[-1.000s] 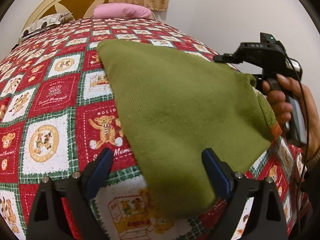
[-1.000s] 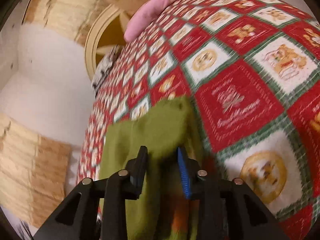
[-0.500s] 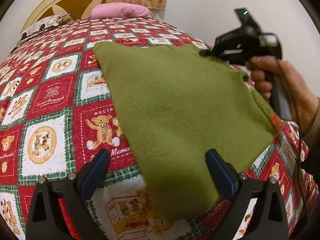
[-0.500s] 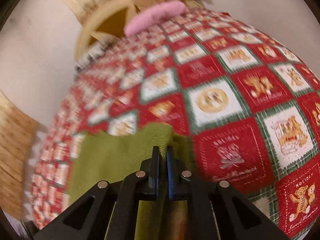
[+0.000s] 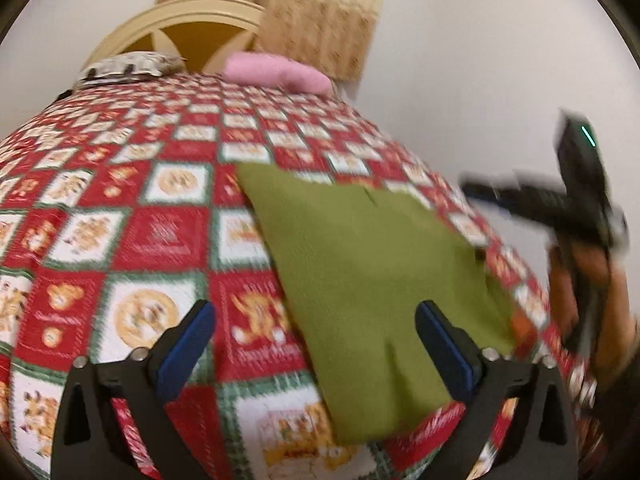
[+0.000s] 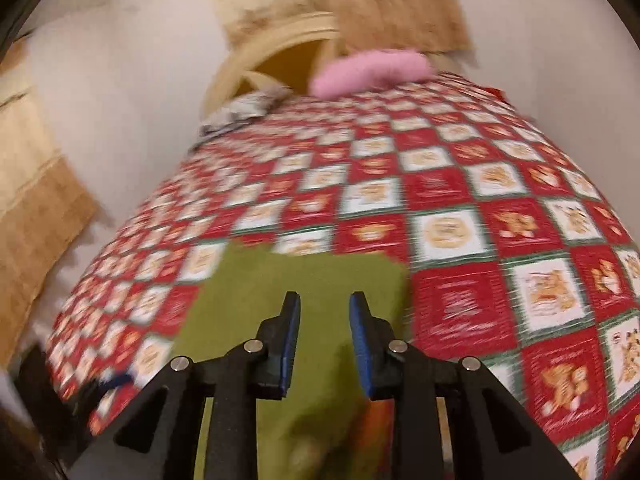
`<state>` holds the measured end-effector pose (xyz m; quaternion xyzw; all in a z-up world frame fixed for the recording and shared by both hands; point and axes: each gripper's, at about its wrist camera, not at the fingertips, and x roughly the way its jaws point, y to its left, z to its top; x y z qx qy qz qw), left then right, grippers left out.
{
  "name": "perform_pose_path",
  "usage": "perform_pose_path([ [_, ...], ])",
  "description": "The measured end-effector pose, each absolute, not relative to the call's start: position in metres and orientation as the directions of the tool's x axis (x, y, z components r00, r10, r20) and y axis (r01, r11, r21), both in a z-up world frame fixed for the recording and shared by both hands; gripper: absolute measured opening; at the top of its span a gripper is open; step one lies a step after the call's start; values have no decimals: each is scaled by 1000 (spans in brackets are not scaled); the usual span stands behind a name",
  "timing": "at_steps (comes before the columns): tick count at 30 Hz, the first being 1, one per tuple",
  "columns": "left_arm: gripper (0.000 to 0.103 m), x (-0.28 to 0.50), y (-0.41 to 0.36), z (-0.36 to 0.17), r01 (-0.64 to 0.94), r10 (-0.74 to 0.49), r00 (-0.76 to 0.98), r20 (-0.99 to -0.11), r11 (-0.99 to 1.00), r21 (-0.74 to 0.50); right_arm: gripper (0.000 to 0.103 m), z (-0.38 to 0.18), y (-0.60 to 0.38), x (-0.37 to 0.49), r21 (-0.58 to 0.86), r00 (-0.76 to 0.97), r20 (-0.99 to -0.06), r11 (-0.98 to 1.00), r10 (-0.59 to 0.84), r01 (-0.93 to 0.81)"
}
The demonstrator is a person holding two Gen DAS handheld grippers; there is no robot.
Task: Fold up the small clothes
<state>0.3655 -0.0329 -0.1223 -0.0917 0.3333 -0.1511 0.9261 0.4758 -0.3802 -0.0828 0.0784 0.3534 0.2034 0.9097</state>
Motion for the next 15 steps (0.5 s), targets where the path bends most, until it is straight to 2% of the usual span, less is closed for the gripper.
perform_pose_path([
  [2, 103, 379, -33, -116, 209, -330, 730, -599, 942, -264, 31, -87, -362, 458, 281, 613, -621, 869, 488, -407],
  [4, 103, 396, -42, -121, 206, -304, 707, -639, 952, -226, 31, -104, -343, 449, 242, 549, -675, 851, 493, -467],
  [6, 103, 411, -53, -132, 198, -262, 680, -684, 965, -173, 31, -121, -337, 447, 188, 541, -718, 870, 438, -456],
  [8, 103, 419, -61, -148, 193, -225, 649, -727, 973, -128, 30, -139, -348, 453, 208, 528, -744, 892, 410, -401],
  [15, 103, 418, -64, -170, 199, -258, 635, -728, 965, -169, 27, -160, -374, 447, 300, 560, -676, 873, 479, -384],
])
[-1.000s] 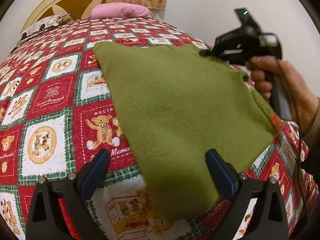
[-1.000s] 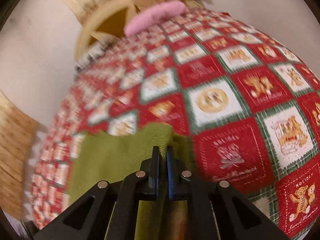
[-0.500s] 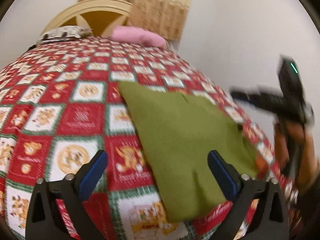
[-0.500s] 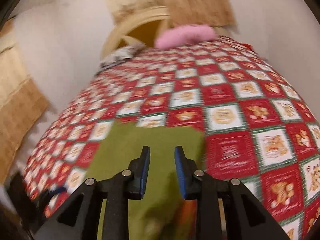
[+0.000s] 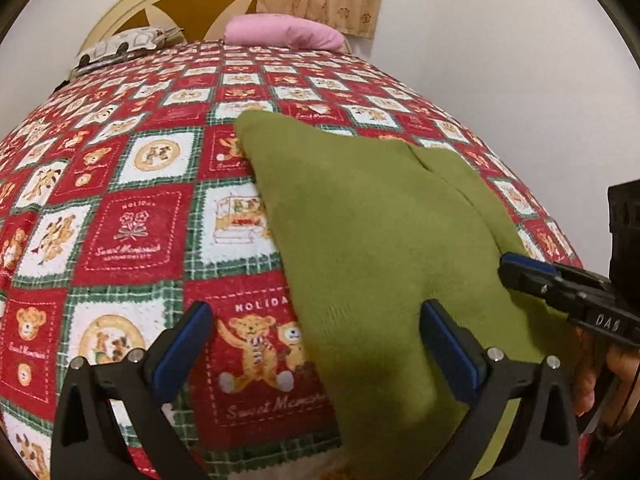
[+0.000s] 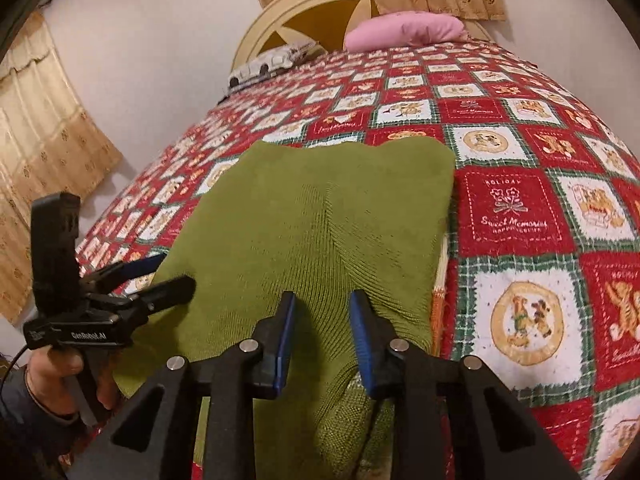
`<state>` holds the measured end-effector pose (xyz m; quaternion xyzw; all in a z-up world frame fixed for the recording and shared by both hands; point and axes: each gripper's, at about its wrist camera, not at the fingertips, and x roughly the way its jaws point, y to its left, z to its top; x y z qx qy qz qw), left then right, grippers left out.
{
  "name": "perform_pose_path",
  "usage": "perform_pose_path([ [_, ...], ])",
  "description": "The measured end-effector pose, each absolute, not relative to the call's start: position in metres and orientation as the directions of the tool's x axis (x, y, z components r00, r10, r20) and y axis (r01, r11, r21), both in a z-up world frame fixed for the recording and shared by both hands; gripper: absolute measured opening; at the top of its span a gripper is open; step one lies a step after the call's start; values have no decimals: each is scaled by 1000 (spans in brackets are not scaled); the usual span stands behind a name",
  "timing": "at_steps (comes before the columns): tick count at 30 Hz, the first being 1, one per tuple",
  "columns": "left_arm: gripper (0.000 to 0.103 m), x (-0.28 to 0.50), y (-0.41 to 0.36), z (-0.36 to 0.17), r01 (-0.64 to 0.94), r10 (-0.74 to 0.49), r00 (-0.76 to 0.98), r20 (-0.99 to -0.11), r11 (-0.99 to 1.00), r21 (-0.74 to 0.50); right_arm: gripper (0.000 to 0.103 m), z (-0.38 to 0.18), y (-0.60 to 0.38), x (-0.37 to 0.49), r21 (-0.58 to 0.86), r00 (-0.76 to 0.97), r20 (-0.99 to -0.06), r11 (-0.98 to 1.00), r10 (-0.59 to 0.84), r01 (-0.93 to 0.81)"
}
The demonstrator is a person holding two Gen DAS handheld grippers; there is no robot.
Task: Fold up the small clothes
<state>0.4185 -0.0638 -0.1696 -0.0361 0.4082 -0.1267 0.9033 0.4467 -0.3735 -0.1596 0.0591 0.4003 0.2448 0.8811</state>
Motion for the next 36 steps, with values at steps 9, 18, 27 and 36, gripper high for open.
perform_pose_path([
  [9, 103, 418, -63, -170, 205, -282, 627, -726, 959, -196, 41, -138, -376, 439, 359, 545, -638, 836, 544, -414],
  [18, 103, 421, -60, -172, 206, -303, 617, -726, 953, -223, 55, -124, -418, 464, 434, 636, -592, 861, 495, -266],
  [27, 103, 423, -60, -172, 211, -314, 613, -725, 949, -234, 55, -166, -420, 507, 532, 536, -654, 828, 534, -176],
  [36, 103, 425, -60, -172, 230, -342, 608, -716, 940, -253, 55, -178, -420, 531, 582, 528, -636, 799, 563, -151],
])
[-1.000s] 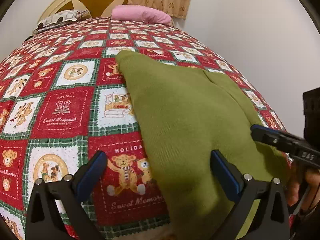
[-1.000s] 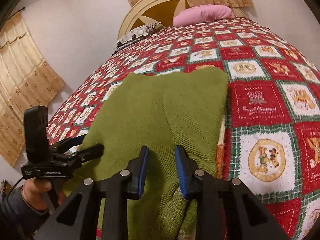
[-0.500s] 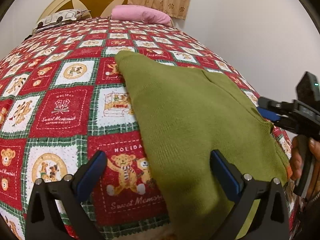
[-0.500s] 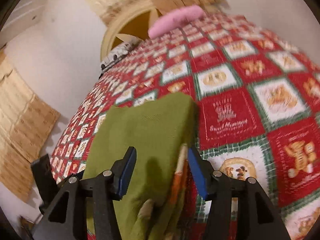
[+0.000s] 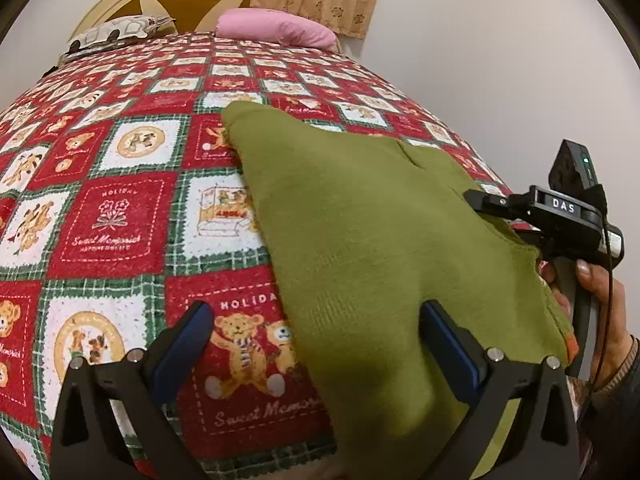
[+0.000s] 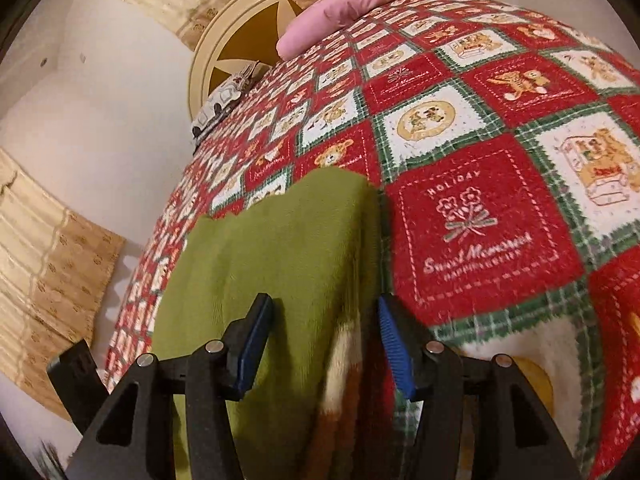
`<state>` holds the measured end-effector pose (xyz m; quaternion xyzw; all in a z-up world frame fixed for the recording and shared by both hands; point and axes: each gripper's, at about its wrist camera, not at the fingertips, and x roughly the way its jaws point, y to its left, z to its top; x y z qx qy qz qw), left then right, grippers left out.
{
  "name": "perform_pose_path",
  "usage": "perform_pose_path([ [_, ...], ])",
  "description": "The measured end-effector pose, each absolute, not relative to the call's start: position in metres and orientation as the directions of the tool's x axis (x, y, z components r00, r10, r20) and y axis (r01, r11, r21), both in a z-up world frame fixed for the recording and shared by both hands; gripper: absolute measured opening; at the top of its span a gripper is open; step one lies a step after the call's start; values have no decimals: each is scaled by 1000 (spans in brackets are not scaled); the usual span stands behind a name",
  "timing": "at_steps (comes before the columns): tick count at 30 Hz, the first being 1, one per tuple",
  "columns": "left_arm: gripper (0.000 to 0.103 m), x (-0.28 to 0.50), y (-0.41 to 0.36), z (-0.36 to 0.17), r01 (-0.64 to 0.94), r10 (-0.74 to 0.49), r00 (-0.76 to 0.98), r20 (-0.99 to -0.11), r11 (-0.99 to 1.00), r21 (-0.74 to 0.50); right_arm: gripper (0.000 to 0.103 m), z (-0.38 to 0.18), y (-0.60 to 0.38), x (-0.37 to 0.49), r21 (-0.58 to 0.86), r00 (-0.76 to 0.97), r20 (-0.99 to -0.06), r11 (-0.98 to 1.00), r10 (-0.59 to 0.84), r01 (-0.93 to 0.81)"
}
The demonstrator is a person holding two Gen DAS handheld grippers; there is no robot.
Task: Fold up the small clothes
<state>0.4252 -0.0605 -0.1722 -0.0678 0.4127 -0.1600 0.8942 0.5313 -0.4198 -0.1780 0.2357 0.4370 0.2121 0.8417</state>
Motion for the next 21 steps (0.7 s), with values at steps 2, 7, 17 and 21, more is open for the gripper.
perform_pose_path([
  [2, 103, 425, -61, -172, 239, -354, 609, -710, 935, -261, 55, -178, -414, 534, 577, 522, -632, 797, 573, -177],
  [7, 103, 425, -65, -170, 269, -379, 606, -700, 925, -268, 50, -180, -413, 534, 570, 531, -627, 800, 570, -187],
  [17, 90, 426, -67, -170, 327, -457, 576, -678, 889, -322, 39, -181, -416, 527, 612, 531, -568, 754, 629, -239],
  [21, 87, 428, -66, -171, 336, -483, 558, -675, 875, -349, 41, -187, -418, 532, 631, 516, -584, 750, 627, -197],
])
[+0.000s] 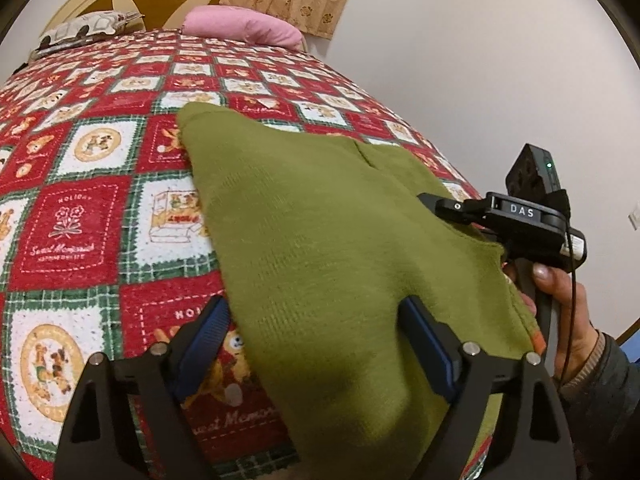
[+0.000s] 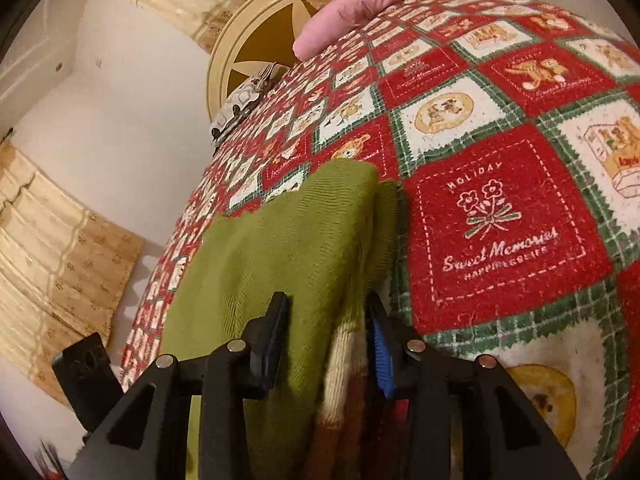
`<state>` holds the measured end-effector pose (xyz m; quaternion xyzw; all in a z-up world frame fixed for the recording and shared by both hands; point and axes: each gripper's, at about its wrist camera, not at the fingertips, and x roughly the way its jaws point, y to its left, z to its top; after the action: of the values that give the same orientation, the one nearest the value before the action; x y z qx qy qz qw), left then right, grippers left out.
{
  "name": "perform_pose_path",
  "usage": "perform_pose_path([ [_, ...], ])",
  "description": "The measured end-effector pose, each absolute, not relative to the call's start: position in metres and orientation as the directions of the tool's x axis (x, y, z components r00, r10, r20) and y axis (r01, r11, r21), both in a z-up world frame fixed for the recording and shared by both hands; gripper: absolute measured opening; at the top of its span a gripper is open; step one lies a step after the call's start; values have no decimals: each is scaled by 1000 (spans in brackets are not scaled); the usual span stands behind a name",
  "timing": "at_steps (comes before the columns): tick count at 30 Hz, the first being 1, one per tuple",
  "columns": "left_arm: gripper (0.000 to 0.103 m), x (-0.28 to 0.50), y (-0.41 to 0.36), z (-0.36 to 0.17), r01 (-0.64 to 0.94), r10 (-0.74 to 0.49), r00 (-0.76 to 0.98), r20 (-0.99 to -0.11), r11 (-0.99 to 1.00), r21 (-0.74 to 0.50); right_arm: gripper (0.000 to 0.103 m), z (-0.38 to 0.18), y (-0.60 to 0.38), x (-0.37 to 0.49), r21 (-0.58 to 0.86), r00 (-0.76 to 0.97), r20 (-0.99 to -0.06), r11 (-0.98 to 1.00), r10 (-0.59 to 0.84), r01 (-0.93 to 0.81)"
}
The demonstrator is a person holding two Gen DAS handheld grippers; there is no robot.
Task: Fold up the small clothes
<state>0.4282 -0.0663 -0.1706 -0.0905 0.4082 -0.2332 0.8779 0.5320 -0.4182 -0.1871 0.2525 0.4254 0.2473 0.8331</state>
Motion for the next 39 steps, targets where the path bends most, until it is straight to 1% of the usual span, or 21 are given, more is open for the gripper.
perform_pose_path([
  [1, 83, 427, -67, -170, 342, -487, 557, -673, 872, -349, 40, -188, -418, 532, 633, 512, -583, 748, 631, -201],
  [2, 82, 427, -69, -169, 347, -487, 558, -672, 872, -344, 39, -188, -418, 532, 632, 512, -582, 748, 632, -204],
  [4, 77, 424, -71, -167, 353, -483, 566, -668, 874, -333, 37, -188, -418, 531, 624, 514, -584, 753, 628, -210],
  [8, 73, 421, -72, -165, 355, -477, 573, -667, 877, -322, 32, -185, -415, 527, 604, 532, -573, 760, 623, -239],
  [11, 67, 420, -72, -162, 356, -473, 572, -670, 879, -316, 30, -184, -415, 526, 598, 540, -569, 763, 620, -245],
  [13, 60, 421, -70, -159, 348, -471, 573, -671, 881, -321, 30, -183, -414, 527, 584, 545, -575, 773, 610, -248],
  [14, 57, 421, -68, -157, 341, -472, 571, -672, 880, -329, 28, -182, -414, 527, 577, 549, -577, 778, 605, -251],
  [16, 48, 419, -67, -153, 341, -467, 571, -675, 883, -323, 25, -177, -412, 524, 557, 566, -575, 790, 590, -258],
  [18, 46, 413, -71, -147, 346, -436, 582, -686, 897, -277, 24, -171, -408, 518, 532, 581, -573, 801, 578, -273],
  [19, 45, 409, -73, -143, 352, -421, 590, -689, 902, -250, 23, -166, -405, 514, 519, 586, -573, 807, 573, -283],
  [21, 44, 402, -76, -136, 352, -398, 605, -690, 911, -216, 23, -159, -405, 507, 536, 589, -553, 793, 590, -290],
  [26, 43, 378, -72, -117, 365, -388, 636, -668, 913, -182, 23, -147, -404, 485, 561, 591, -529, 774, 609, -295],
  [39, 42, 322, -22, -106, 304, -352, 655, -668, 933, -193, 23, -135, -352, 423, 597, 528, -483, 704, 698, -385],
])
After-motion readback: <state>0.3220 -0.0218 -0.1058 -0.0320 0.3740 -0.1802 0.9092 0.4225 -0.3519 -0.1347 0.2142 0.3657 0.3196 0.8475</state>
